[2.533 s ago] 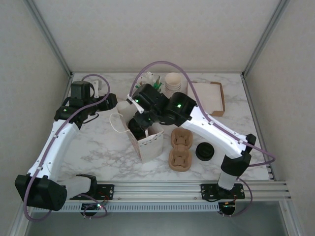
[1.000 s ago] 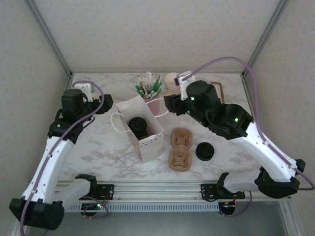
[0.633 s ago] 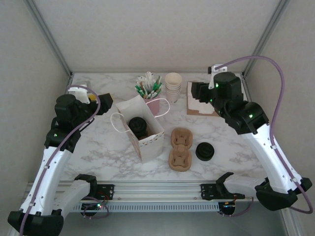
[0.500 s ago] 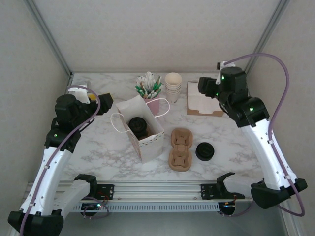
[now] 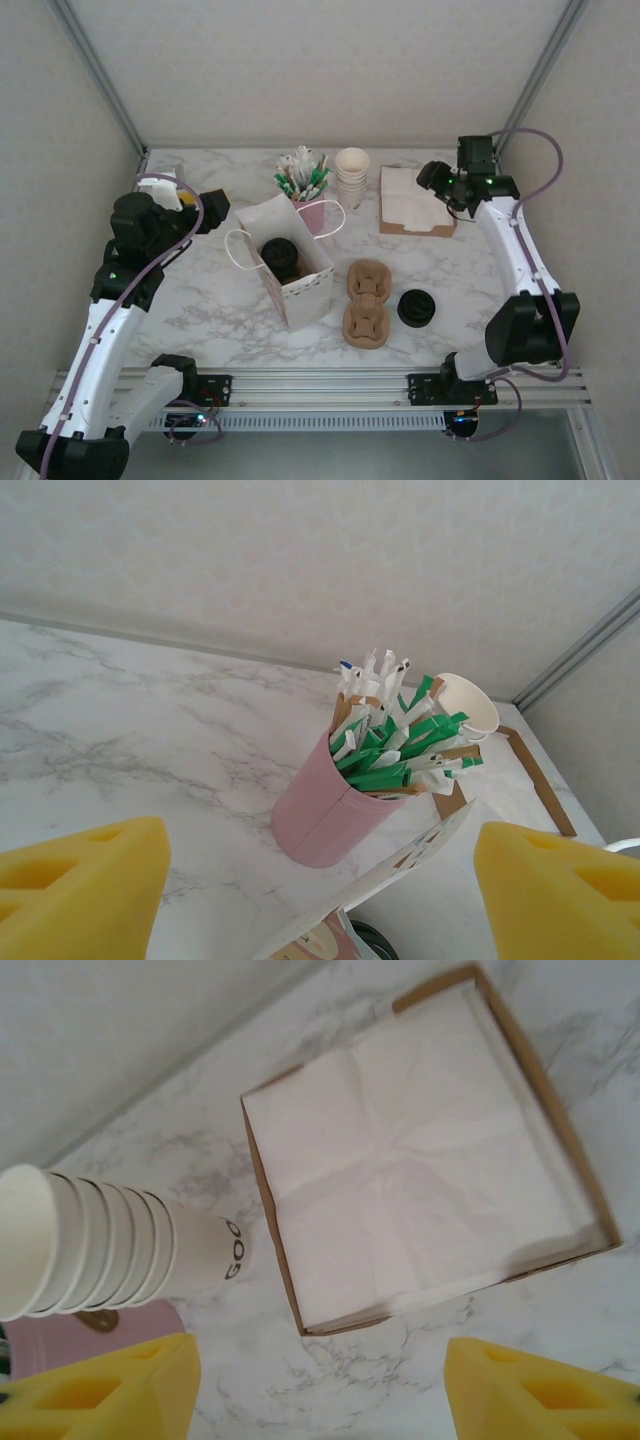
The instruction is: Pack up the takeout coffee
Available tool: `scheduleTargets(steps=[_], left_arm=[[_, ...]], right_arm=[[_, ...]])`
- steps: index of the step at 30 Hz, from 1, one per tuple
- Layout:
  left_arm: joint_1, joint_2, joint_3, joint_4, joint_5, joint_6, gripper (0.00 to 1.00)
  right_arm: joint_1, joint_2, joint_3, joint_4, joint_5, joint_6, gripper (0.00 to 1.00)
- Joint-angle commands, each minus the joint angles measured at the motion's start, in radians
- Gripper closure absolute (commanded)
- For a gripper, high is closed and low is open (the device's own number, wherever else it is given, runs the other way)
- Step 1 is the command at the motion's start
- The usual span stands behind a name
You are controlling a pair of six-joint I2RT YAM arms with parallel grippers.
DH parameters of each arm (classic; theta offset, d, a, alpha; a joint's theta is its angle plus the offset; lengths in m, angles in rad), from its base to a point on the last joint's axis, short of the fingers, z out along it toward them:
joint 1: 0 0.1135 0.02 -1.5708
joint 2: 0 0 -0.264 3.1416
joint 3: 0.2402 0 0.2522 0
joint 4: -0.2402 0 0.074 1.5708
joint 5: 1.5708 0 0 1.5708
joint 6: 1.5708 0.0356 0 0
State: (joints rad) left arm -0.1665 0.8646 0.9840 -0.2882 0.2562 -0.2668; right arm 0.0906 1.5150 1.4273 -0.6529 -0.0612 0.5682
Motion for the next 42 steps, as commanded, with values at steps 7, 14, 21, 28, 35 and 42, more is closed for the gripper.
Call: scheduleTargets(steps=[7, 14, 21, 28, 35, 42], left_arm=[[0.001, -0.014, -0.007, 0.01, -0.009, -0.003, 0.2], [0.002, -0.016, -0.008, 0.01, -0.014, -0.003, 0.19], [0.001, -0.019, -0.01, 0.01, -0.017, -0.005, 0.19], [0.002, -0.016, -0.01, 0.01, -0.017, -0.004, 0.19], [0.001, -0.016, -0.01, 0.009, -0.018, -0.003, 0.19], [0.001, -0.014, -0.011, 0.009, -0.018, -0.003, 0.19]], right_arm=[[0.0, 0.084, -0.14, 0.092, -0.018, 0.273, 0.36], [0.0, 0.142, -0.243, 0.227, -0.091, 0.364, 0.39], [0.0, 0.172, -0.284, 0.273, -0.082, 0.409, 0.42], [-0.001, 0.206, -0.296, 0.305, -0.072, 0.44, 0.45], [0.0, 0.243, -0.276, 0.295, -0.044, 0.44, 0.45], [0.0, 0.266, -0.257, 0.32, -0.039, 0.425, 0.48]])
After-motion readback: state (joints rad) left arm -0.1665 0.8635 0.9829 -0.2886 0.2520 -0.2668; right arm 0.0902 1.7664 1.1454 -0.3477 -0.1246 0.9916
